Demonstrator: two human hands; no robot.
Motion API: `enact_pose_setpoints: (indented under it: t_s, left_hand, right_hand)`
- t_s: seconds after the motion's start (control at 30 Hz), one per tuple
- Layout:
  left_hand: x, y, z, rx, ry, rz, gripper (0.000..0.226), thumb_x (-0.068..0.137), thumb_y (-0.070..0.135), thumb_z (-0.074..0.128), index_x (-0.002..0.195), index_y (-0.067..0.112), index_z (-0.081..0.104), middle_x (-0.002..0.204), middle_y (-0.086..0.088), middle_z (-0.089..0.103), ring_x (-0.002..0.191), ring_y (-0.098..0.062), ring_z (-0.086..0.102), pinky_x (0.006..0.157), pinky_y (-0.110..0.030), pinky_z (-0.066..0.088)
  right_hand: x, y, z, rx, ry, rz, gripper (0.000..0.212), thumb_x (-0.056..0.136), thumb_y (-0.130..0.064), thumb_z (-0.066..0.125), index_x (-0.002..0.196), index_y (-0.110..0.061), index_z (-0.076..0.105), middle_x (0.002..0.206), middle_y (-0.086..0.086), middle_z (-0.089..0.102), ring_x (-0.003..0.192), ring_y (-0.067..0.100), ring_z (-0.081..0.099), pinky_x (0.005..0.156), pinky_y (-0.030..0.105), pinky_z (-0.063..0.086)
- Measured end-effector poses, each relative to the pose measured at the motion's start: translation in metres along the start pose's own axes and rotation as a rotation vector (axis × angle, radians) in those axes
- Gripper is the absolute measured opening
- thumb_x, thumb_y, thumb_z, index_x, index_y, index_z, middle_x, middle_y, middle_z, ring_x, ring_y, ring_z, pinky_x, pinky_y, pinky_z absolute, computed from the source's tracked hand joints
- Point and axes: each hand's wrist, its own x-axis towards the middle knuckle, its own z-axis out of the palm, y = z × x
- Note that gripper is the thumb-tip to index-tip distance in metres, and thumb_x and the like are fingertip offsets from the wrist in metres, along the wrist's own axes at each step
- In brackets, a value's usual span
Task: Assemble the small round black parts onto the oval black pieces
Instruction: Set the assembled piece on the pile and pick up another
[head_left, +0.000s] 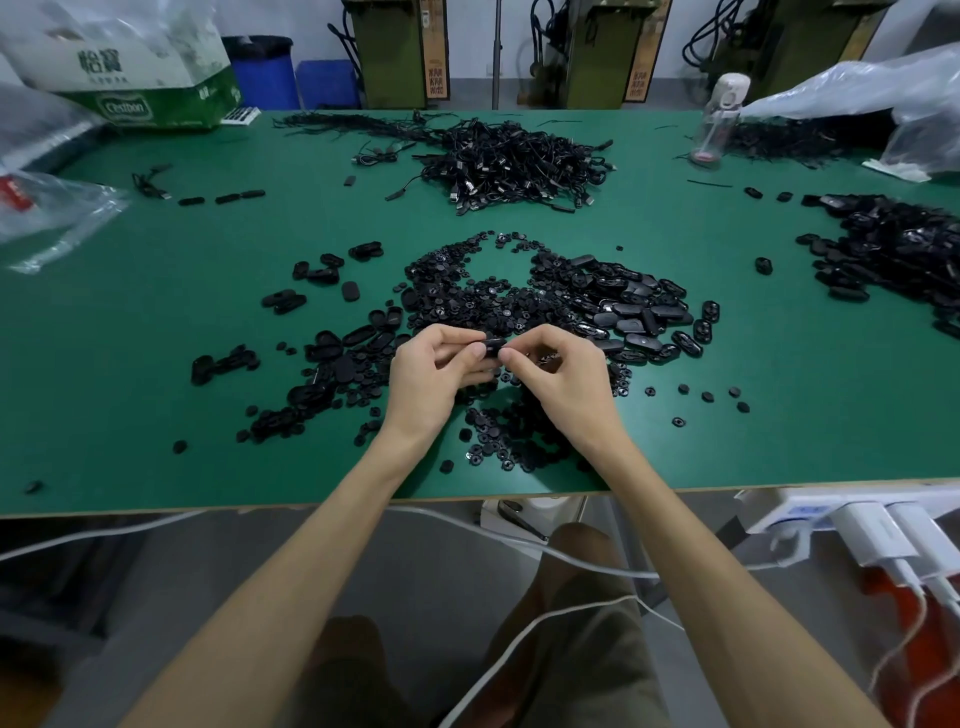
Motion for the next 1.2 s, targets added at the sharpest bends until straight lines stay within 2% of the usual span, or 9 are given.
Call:
enact_pose_setpoints:
  t_s: [0.17,0.27,0.4,0.67,0.83,1.03,1.2]
  left_hand:
    - [0.0017,-0.0004,-0.002,0.005,0.003,0.025,0.007,0.096,0.001,0.07,0.103,0.003,0.07,0.101,-0.015,0.073,0.09,-0.025,0.078,0.083,-0.031,0.063]
    - [0.0019,-0.0027,-0.0008,0.031,-0.017,0.023,0.009,0.094,0.0,0.072,0.101,0.005,0.072,0.098,-0.018,0.073,0.091,-0.025,0.078,0.084,-0.035,0.064]
    - [0.0016,-0.0034,-0.0016,0.054,-0.019,0.027,0.011,0.091,0.002,0.077,0.1,0.007,0.074,0.092,-0.011,0.078,0.089,-0.024,0.078,0.084,-0.036,0.064]
    - [-0.0005,0.0014,-0.0015,0.098,-0.044,0.053,0.013,0.091,0.003,0.076,0.103,0.005,0.073,0.089,-0.009,0.079,0.084,-0.023,0.078,0.074,-0.03,0.063]
    - [0.0,0.0007,-0.0002,0.185,-0.059,0.085,0.015,0.091,0.003,0.075,0.105,0.005,0.072,0.091,-0.011,0.078,0.084,-0.025,0.077,0.078,-0.038,0.064]
    - [-0.0003,0.0011,0.0009,0.22,-0.091,0.11,0.02,0.095,0.0,0.07,0.114,0.002,0.073,0.095,-0.011,0.078,0.085,-0.019,0.077,0.08,-0.034,0.064]
    - [-0.0006,0.0016,0.0007,0.189,-0.109,0.1,0.021,0.096,-0.003,0.068,0.116,-0.001,0.071,0.097,-0.013,0.078,0.086,-0.022,0.077,0.079,-0.029,0.062]
  right_hand:
    - [0.0003,0.0022,0.0032,-0.044,-0.003,-0.021,0.008,0.094,-0.019,0.075,0.094,-0.011,0.076,0.087,-0.002,0.074,0.08,0.017,0.066,0.076,0.029,0.052]
    - [0.0002,0.0033,0.0059,-0.092,0.008,-0.05,0.007,0.095,-0.019,0.074,0.094,-0.013,0.075,0.087,-0.004,0.071,0.079,0.01,0.063,0.073,0.021,0.049]
    - [-0.0003,0.0042,0.0084,-0.153,-0.001,-0.092,0.006,0.096,-0.019,0.073,0.093,-0.014,0.072,0.087,-0.005,0.067,0.078,0.007,0.058,0.072,0.014,0.043]
    - [0.0001,0.0046,0.0085,-0.202,0.026,-0.069,0.01,0.096,-0.023,0.072,0.09,-0.016,0.071,0.089,-0.006,0.066,0.082,0.012,0.06,0.076,0.031,0.05]
    - [-0.0004,0.0046,0.009,-0.232,0.029,-0.055,0.011,0.096,-0.025,0.072,0.092,-0.015,0.07,0.092,-0.003,0.066,0.082,0.016,0.061,0.077,0.039,0.051]
    - [-0.0004,0.0048,0.0062,-0.19,0.058,-0.05,0.014,0.092,-0.025,0.077,0.089,-0.015,0.067,0.086,-0.006,0.064,0.076,0.009,0.058,0.07,0.026,0.046]
    - [0.0002,0.0046,0.0031,-0.001,0.065,0.038,0.023,0.088,-0.021,0.082,0.1,-0.017,0.062,0.089,-0.008,0.067,0.078,0.004,0.061,0.068,0.014,0.045]
